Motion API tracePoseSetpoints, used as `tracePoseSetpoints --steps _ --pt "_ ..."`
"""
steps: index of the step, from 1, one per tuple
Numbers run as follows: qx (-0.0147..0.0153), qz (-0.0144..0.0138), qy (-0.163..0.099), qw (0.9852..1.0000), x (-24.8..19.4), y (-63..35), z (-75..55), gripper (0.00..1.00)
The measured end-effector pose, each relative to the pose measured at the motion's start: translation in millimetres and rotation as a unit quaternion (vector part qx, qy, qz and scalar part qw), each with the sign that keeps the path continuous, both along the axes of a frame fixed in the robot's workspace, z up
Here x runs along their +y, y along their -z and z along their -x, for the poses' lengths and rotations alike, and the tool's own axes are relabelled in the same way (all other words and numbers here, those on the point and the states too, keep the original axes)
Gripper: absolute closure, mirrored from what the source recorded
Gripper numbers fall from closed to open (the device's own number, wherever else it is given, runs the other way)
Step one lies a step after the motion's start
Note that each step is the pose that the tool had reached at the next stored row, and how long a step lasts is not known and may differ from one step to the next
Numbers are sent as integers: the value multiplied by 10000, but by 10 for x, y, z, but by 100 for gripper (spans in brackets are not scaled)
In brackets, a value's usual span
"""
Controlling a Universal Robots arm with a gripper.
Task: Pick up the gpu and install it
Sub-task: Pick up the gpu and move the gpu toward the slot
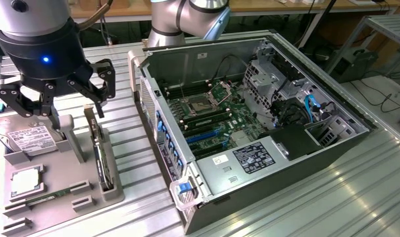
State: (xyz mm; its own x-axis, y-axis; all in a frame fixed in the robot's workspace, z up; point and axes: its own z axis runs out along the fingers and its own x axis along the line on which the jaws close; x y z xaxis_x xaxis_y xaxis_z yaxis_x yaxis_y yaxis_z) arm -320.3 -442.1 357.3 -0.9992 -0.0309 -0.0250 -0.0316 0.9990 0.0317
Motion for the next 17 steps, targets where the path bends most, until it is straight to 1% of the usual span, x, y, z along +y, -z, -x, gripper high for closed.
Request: tracePoseSetpoints --steps 2,4,6,7,8,11,17 --pt "0 0 -41 10000 -3 27 0 28" --pt "-4 0 -46 10000 -7 91 0 28" --pt "-4 -2 -48 10000 -38 139 0 28" --pt "-3 -2 -48 10000 -61 179 0 28" --pt "-1 -2 -48 10000 -66 186 0 28" --pt "0 -2 -49 10000 -77 211 0 28" --pt "0 -2 -49 10000 -80 295 0 28"
